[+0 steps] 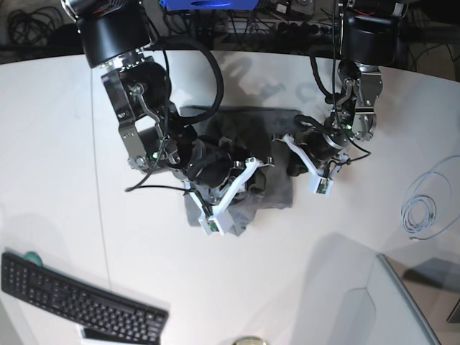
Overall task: Layout the t-shirt on the table in an organized manner, then fold the t-shirt properly
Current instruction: 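Grasp the strip end with the right gripper and fold it over toward the left gripper, then press and smooth the folded stack with the right gripper, left gripper withdrawn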
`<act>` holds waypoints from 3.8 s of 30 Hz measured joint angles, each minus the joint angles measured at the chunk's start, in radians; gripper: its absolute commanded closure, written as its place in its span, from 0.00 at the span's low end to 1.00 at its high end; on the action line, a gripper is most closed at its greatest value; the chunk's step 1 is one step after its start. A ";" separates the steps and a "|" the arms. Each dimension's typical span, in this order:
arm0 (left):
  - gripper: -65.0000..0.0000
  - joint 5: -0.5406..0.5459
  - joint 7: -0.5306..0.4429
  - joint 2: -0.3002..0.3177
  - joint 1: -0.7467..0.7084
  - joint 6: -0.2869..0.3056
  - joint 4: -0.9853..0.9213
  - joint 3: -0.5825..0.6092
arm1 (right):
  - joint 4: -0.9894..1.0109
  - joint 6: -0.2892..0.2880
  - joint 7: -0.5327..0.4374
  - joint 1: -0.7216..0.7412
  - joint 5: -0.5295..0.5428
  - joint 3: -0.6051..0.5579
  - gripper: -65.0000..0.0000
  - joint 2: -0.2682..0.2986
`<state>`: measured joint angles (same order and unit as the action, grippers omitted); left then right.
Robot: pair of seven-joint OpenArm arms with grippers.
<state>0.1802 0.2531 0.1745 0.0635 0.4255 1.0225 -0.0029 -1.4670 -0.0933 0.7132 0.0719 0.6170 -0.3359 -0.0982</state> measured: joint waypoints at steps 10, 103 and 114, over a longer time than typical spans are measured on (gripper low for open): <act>1.00 0.000 0.000 0.000 0.000 0.000 0.002 0.000 | 0.159 0.000 -0.068 0.046 0.001 -0.003 0.99 -0.010; 1.00 -0.007 0.078 0.194 -0.341 0.012 0.177 -0.716 | 0.105 0.288 -0.144 0.063 0.010 -0.319 1.00 0.136; 1.00 0.000 0.080 0.188 -0.336 0.016 0.178 -0.716 | 0.391 0.181 -0.174 0.252 0.011 -0.323 1.00 -0.051</act>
<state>0.1799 0.3336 0.3630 -0.2722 0.4412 1.2003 -0.7185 -1.0760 0.0875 0.5388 0.3237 0.6281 -0.6594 -0.1493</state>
